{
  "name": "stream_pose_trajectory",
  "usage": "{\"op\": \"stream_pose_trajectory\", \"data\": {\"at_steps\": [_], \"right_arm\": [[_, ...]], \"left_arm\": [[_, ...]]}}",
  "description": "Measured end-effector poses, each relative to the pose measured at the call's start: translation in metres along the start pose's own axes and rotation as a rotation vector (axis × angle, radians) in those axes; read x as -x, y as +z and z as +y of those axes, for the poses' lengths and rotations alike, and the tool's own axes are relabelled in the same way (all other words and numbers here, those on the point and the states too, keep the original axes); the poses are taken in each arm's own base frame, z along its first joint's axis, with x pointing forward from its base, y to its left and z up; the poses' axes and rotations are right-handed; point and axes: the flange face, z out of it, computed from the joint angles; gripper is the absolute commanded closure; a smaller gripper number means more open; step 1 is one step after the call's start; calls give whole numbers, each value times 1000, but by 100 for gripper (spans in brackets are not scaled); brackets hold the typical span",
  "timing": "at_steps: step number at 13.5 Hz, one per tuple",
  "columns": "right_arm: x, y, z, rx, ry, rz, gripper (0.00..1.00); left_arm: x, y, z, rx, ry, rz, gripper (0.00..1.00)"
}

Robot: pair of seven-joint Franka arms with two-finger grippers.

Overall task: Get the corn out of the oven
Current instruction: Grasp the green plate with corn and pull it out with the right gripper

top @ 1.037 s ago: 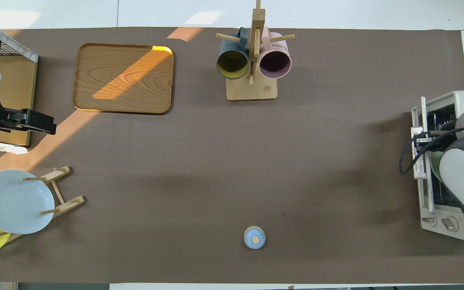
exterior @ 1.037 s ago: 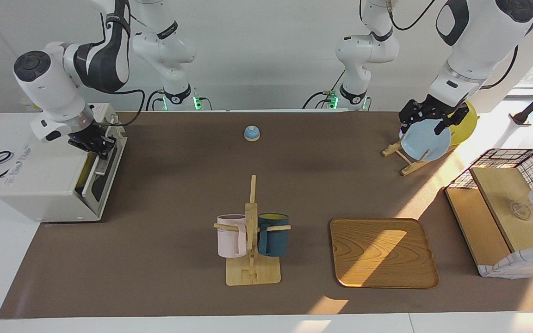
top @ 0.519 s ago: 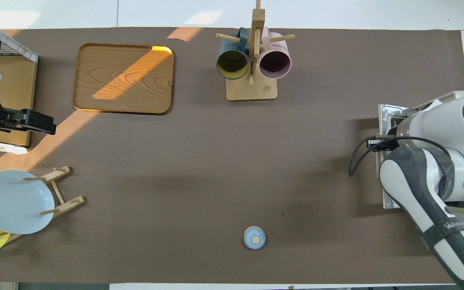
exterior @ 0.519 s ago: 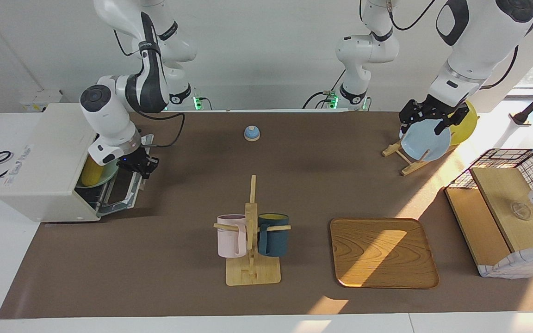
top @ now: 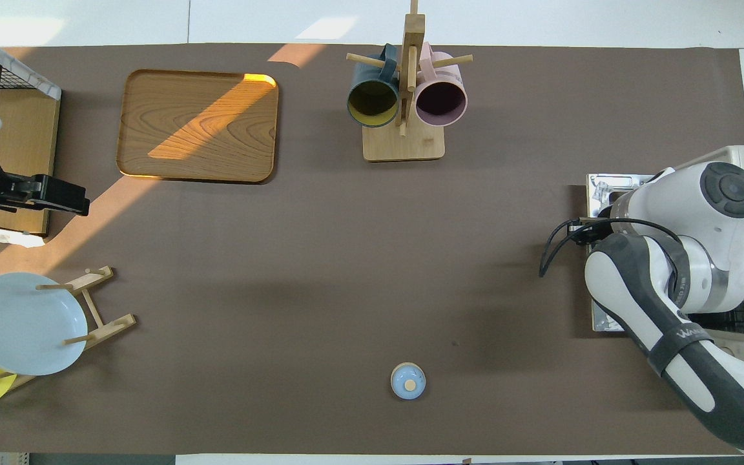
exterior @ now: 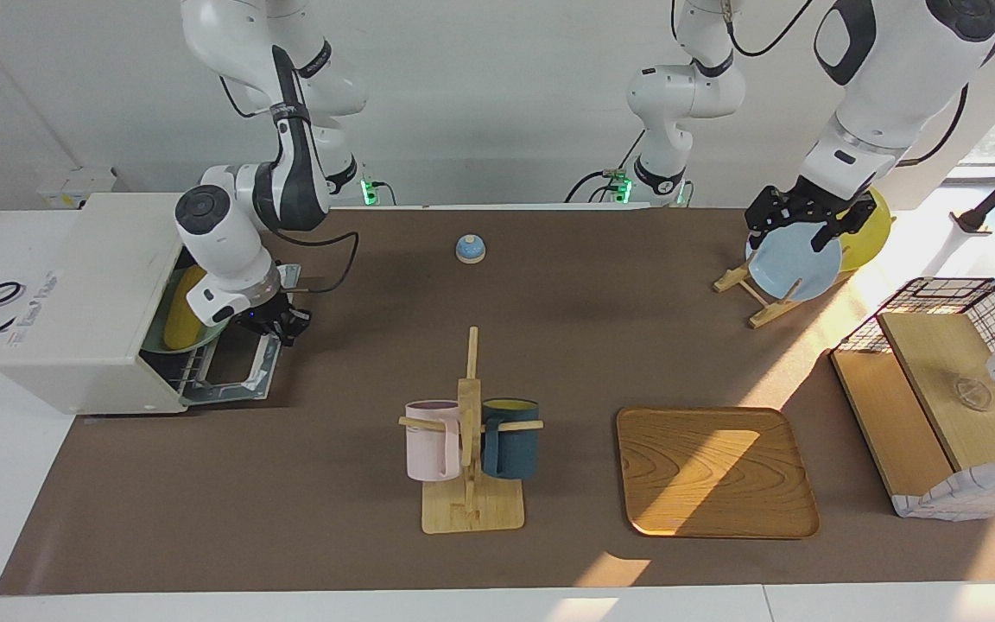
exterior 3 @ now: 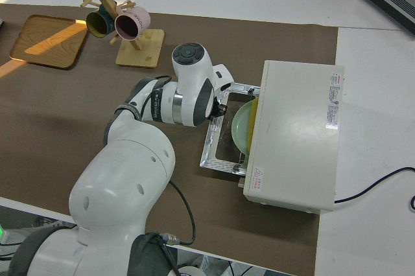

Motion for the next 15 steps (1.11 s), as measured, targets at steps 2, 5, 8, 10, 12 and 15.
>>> {"op": "stream_pose_trajectory", "data": {"at_steps": [2, 5, 8, 10, 12, 15], "right_arm": [[-1, 7, 0, 0, 9, -4, 100], [-2, 6, -1, -3, 35, -1, 65], [-8, -6, -21, -38, 114, 24, 55], [-14, -25, -50, -43, 108, 31, 55], [-19, -52, -54, -30, 101, -5, 54], [-12, -92, -15, 105, 89, -54, 53]], "left_arm": [[0, 0, 0, 0, 0, 0, 0], [0, 0, 0, 0, 0, 0, 0], [0, 0, 0, 0, 0, 0, 0], [0, 0, 0, 0, -1, 0, 0], [0, 0, 0, 0, -1, 0, 0], [0, 0, -1, 0, -2, 0, 0]]}}
